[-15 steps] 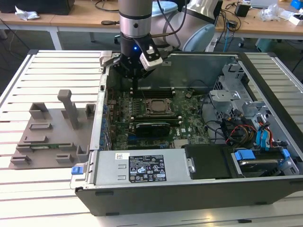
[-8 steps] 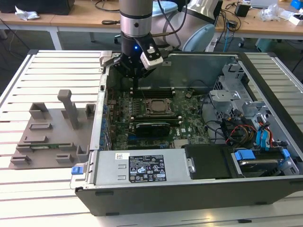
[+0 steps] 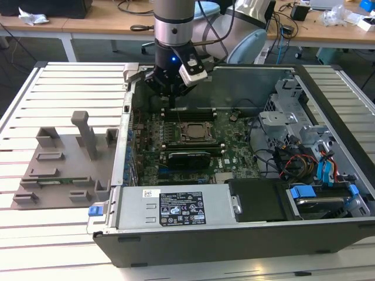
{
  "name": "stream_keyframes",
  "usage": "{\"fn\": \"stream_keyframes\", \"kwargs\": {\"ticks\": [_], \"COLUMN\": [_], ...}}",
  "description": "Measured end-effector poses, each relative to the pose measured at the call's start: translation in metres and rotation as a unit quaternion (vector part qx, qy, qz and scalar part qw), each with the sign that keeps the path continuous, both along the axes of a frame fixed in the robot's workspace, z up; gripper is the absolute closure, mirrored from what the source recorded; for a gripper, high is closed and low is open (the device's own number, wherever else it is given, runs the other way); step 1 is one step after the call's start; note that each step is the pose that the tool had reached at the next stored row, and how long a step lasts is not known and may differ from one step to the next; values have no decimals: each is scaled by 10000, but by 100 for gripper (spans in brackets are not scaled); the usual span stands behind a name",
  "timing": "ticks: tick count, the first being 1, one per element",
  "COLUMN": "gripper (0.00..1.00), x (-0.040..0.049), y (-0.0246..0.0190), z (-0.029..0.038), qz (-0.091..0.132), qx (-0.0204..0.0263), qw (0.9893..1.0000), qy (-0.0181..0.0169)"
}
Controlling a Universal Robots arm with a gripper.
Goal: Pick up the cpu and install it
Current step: 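Install the first cpu locking lever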
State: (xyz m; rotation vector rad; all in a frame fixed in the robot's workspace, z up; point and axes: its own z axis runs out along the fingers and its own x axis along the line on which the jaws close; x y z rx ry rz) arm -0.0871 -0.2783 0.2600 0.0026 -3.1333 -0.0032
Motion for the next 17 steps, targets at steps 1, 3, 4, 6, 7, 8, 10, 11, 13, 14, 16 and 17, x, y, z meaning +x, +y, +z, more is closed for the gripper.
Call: {"fn": "stream_keyframes", "kwargs": {"ticks": [1, 3, 4, 6, 7, 8, 10, 11, 13, 14, 16, 17], "gripper": [89, 89, 89, 89, 89, 89, 89, 89, 89, 89, 89, 89], "x": [17, 52, 68, 114, 129, 142, 174, 185, 211, 240, 263, 276], "y": [0, 0, 0, 0, 0, 0, 0, 0, 0, 0, 0, 0], "z": [0, 0, 0, 0, 0, 0, 0, 0, 0, 0, 0, 0], "qz": [0, 0, 0, 0, 0, 0, 0, -1, 0, 0, 0, -1], "qx": [0, 0, 0, 0, 0, 0, 0, 0, 0, 0, 0, 0], "qw": [10000, 10000, 10000, 10000, 10000, 10000, 10000, 10000, 10000, 10000, 10000, 10000], "qy": [0, 0, 0, 0, 0, 0, 0, 0, 0, 0, 0, 0]}}
